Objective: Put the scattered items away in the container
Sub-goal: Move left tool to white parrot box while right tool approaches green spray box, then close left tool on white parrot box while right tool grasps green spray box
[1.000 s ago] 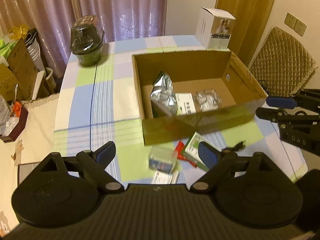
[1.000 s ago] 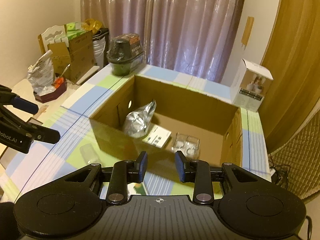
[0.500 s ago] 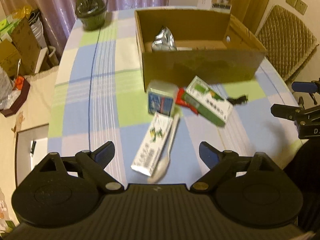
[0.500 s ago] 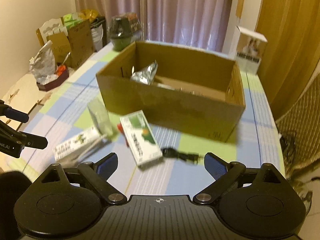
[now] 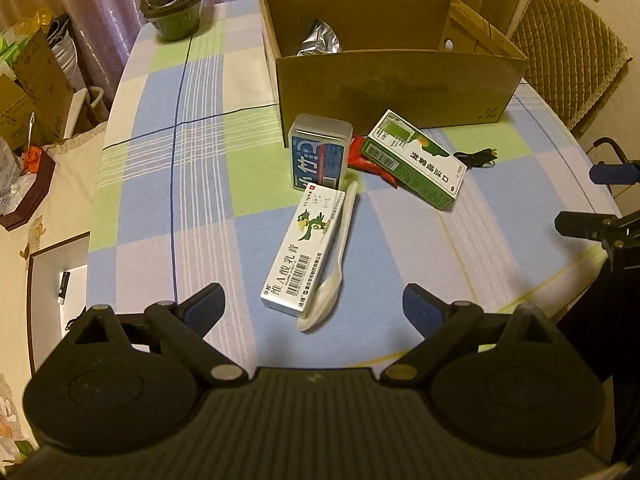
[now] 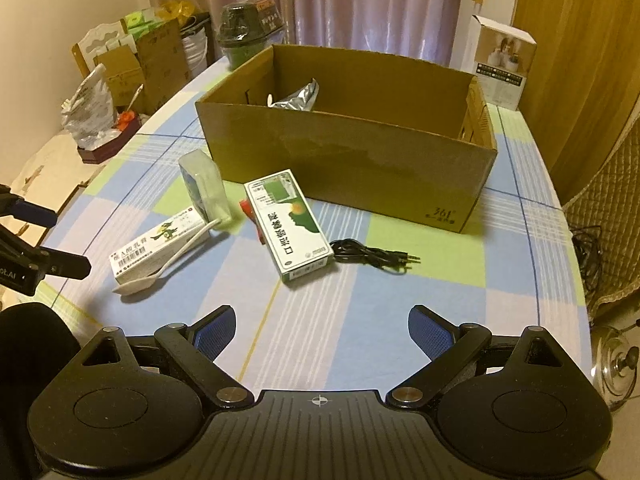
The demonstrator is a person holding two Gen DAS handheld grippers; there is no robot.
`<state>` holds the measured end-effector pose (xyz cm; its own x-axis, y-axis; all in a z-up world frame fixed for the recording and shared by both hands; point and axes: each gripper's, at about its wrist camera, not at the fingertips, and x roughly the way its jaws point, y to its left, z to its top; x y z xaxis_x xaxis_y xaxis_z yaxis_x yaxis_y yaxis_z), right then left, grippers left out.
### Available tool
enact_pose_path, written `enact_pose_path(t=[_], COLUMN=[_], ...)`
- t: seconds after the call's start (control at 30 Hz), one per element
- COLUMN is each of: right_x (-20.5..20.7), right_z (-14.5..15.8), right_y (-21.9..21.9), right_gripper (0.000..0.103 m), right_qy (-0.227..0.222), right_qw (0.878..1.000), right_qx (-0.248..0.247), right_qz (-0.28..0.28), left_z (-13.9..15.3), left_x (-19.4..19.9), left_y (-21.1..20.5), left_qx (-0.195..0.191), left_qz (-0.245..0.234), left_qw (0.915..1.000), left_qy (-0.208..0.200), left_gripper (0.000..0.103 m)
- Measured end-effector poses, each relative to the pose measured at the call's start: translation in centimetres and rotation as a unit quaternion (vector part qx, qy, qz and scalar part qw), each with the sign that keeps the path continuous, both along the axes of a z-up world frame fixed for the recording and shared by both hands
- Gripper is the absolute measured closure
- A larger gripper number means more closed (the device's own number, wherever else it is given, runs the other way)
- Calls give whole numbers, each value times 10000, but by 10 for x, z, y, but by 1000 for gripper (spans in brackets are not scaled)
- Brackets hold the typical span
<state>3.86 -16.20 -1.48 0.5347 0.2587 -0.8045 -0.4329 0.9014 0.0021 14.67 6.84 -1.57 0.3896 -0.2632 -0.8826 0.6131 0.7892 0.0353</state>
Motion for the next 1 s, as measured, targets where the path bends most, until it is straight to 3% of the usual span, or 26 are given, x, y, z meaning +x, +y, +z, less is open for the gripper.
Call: enact_pose_path(t=[0.63, 0.8, 1.0], right_x=[28, 39, 53], right_z=[-19, -26, -34], right_y=[14, 16, 23], right_gripper=[5, 5, 5], right_qy=[142, 169, 168], right_qw=[9997, 9997, 9995], right_qx=[76, 106, 75], right_qz=[160, 142, 256], left_z=[-33, -47, -63], left_x=[37, 49, 63], left_y=[-1, -6, -14], left_qx=[230, 351, 445], left_qz=[-869, -1072, -1282], left_qw=[9956, 9932, 9895], left_qy=[279, 303, 505], left_gripper=[19, 35, 38])
